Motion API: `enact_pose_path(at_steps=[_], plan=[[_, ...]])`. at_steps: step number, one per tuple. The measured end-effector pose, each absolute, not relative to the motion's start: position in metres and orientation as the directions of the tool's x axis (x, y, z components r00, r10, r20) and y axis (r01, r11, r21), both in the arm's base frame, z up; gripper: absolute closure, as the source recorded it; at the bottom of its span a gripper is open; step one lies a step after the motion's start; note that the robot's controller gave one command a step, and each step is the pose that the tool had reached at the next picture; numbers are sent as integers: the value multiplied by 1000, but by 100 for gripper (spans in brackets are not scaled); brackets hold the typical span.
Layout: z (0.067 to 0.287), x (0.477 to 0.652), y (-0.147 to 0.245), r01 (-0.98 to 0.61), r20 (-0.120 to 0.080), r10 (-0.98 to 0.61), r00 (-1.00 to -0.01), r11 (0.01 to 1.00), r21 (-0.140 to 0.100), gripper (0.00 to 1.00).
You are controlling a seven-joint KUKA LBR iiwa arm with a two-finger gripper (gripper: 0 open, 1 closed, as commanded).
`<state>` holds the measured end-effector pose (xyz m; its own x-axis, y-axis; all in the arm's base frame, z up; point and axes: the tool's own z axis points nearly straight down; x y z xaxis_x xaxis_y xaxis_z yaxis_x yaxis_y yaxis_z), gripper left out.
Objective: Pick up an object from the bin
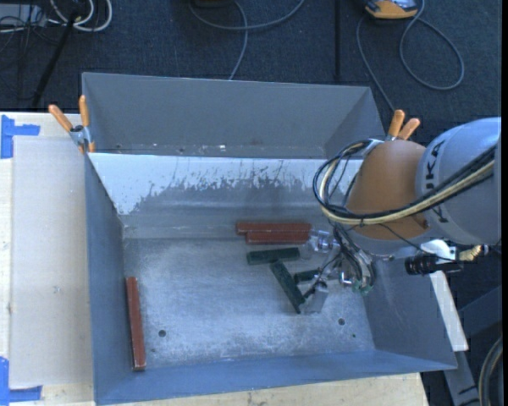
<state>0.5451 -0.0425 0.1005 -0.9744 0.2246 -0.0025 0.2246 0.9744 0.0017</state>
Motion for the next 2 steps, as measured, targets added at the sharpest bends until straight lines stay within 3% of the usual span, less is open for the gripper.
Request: enact_pose_path(at_steps=[1, 2], plan=[[106, 542, -44, 277, -1, 277, -961, 961, 1, 0], [68, 535, -39, 353, 7, 353, -936, 936, -1, 0]])
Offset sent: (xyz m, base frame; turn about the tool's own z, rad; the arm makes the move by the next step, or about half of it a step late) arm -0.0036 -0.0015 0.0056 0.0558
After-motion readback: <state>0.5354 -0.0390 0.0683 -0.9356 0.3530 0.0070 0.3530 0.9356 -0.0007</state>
